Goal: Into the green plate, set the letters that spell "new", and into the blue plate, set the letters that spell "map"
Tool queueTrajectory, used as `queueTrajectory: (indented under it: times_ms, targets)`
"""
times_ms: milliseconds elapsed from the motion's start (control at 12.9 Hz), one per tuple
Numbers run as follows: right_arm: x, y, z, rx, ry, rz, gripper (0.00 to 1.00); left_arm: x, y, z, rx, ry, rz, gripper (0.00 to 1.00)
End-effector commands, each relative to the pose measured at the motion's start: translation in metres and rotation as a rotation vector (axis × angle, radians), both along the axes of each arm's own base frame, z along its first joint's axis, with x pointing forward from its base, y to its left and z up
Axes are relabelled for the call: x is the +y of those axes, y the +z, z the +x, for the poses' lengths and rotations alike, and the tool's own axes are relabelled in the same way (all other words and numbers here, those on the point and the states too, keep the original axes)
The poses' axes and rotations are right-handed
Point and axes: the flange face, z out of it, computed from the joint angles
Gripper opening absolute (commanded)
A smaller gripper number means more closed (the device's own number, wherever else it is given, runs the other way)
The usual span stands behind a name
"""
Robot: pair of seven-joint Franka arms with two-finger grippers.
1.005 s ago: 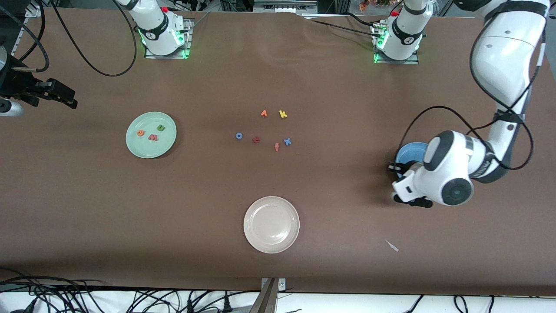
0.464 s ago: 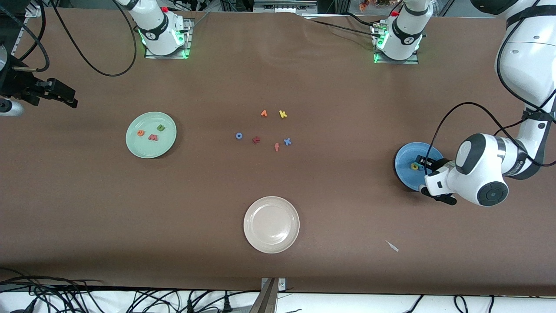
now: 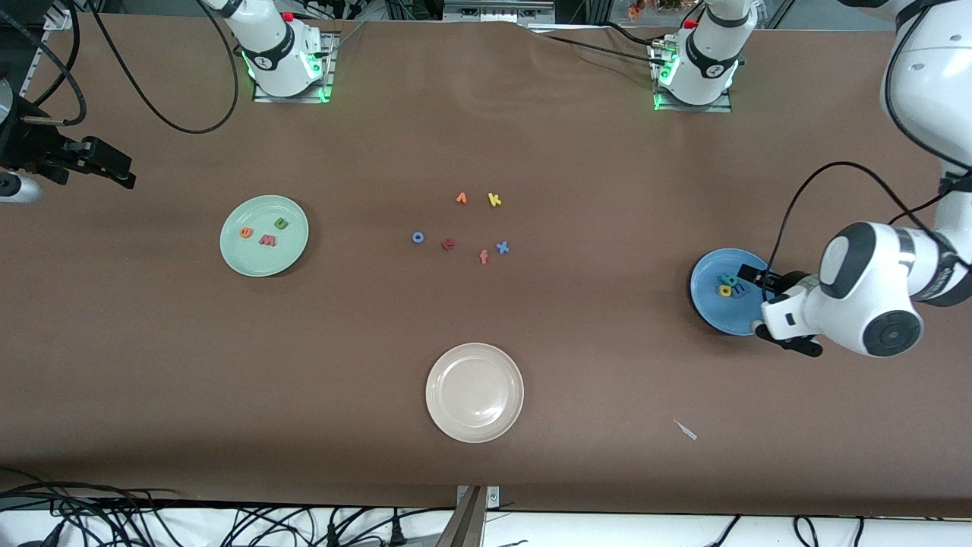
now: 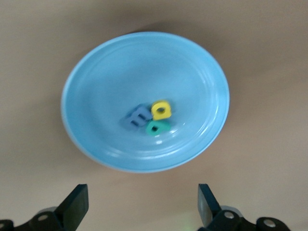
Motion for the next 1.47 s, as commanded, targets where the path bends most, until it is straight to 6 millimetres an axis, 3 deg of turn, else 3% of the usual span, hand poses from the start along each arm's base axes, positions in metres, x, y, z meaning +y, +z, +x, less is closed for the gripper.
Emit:
queueTrajectory:
  times_ms: [0,619,696,1005,1160,1392]
  targets:
    - [0.000,0.006,-0.007,-0.007,-0.010,-0.015,1.00,0.022,0.032,-0.006,-0.015,-0.003,0.032,1.00]
    - [0.000,0.005,-0.008,-0.002,-0.014,-0.001,1.00,0.062,0.101,-0.019,-0.081,0.077,0.015,1.00]
    - [0.000,0.006,-0.007,-0.008,-0.015,-0.001,1.00,0.062,0.123,-0.024,-0.107,0.080,0.042,1.00]
    - [0.000,0.005,-0.006,-0.010,-0.013,-0.003,1.00,0.051,0.179,-0.039,-0.169,0.184,0.019,1.00]
    - [0.000,0.004,-0.006,-0.012,-0.015,-0.001,1.00,0.056,0.200,-0.050,-0.214,0.255,-0.014,1.00]
    - [0.000,0.004,-0.006,-0.012,-0.015,0.000,1.00,0.039,0.236,-0.063,-0.314,0.268,0.017,1.00]
